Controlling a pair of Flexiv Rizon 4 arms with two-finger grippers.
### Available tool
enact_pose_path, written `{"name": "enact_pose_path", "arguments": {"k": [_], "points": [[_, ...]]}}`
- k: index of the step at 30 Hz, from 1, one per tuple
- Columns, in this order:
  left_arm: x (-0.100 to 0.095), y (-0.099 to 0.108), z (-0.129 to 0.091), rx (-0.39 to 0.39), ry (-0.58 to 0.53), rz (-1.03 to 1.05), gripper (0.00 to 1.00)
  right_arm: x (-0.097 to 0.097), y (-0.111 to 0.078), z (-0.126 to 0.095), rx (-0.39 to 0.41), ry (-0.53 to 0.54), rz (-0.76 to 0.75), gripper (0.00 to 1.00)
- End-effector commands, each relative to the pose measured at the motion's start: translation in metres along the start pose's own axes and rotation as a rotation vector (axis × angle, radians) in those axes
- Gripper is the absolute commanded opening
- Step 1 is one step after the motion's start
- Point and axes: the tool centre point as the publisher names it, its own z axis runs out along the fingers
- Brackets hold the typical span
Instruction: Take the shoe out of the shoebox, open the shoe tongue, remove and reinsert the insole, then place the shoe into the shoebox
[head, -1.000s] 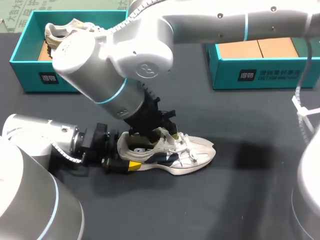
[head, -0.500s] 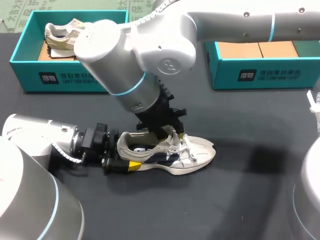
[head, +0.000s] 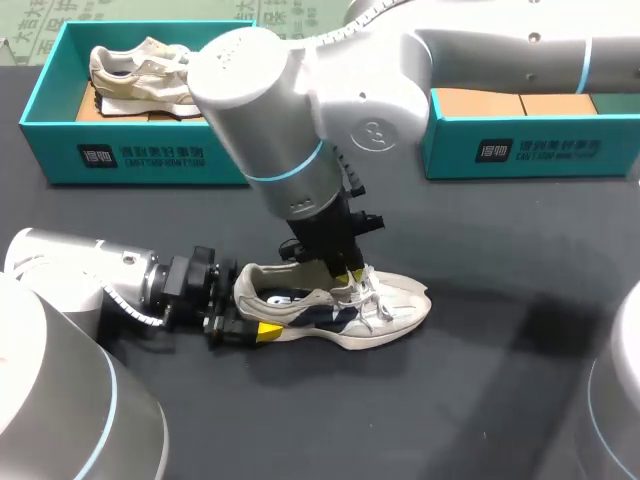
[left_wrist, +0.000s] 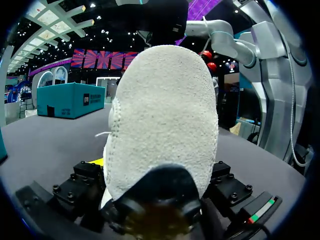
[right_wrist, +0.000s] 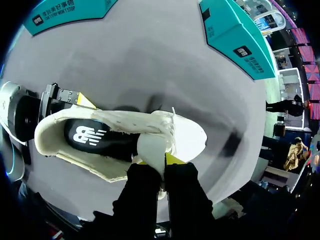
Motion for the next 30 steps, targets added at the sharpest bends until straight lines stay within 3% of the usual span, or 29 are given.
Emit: {"name": "enact_pose_path", "arguments": {"k": [1, 8, 11, 30], "points": [[0.001, 0.001, 0.000, -0.001, -0.001, 0.000, 0.00, -0.017, 0.001, 0.004, -0.031, 0.125, -0.044, 0.00], [0.001, 0.001, 0.000, -0.001, -0.001, 0.000, 0.00, -0.044, -0.001, 0.011, -0.091, 0.275, -0.099, 0.00], [0.001, 0.001, 0.000, -0.001, -0.001, 0.000, 0.00, -0.055, -0.001, 0.021, -0.137, 0.423, -0.132, 0.00], [0.001, 0.001, 0.000, -0.001, -0.001, 0.000, 0.00, -0.055, -0.001, 0.023, -0.127, 0.425, -0.128, 0.00]]}}
